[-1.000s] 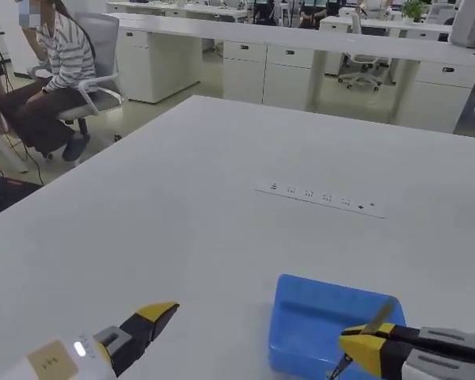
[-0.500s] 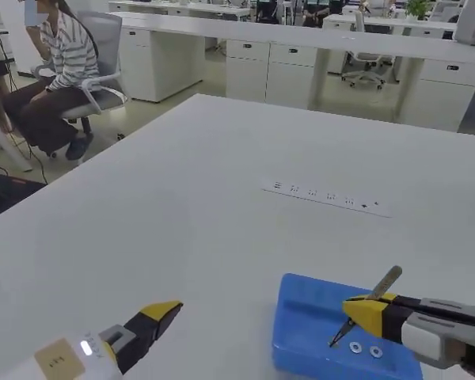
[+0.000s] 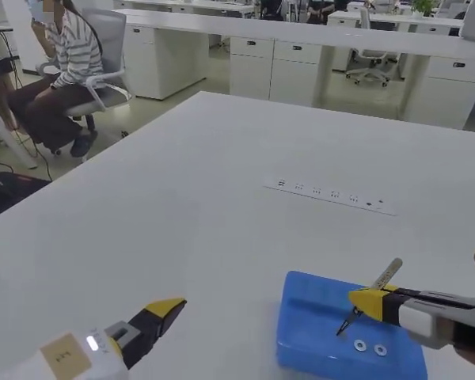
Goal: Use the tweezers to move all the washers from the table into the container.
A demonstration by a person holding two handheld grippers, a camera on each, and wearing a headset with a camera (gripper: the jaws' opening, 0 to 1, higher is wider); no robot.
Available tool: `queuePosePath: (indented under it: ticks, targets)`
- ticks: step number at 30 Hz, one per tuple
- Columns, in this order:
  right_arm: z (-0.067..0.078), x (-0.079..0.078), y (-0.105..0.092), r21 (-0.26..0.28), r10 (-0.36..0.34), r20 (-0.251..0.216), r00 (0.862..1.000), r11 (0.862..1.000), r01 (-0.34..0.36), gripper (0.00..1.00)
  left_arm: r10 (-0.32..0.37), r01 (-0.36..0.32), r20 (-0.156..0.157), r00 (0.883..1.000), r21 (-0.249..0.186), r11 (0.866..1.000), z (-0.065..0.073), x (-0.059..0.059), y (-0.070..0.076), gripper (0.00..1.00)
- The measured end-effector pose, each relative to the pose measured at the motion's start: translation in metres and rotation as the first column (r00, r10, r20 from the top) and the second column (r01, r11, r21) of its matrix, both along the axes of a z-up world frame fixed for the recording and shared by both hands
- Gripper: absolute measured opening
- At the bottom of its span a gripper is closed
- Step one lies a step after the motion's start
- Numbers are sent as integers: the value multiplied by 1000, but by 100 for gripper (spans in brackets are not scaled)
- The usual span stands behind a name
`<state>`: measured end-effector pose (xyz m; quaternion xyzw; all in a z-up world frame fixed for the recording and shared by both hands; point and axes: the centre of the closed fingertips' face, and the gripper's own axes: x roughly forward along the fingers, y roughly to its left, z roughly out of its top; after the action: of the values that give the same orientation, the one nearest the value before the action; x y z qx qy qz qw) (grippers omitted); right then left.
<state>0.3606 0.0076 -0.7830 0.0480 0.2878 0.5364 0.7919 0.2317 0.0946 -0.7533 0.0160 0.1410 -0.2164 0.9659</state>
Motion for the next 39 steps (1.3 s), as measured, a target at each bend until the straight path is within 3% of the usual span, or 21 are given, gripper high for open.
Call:
queuePosePath:
  ticks: [20, 39]
  targets:
    - [-28, 12, -2, -65, -13, -33, 999, 998, 10, 3, 1, -1, -6, 1000, 4, 1000, -2, -1, 0, 85]
    - [-41, 15, -2, -112, -5, -17, 1000, 994, 3, 3, -4, 4, -11, 1000, 7, 1000, -4, -1, -2, 85]
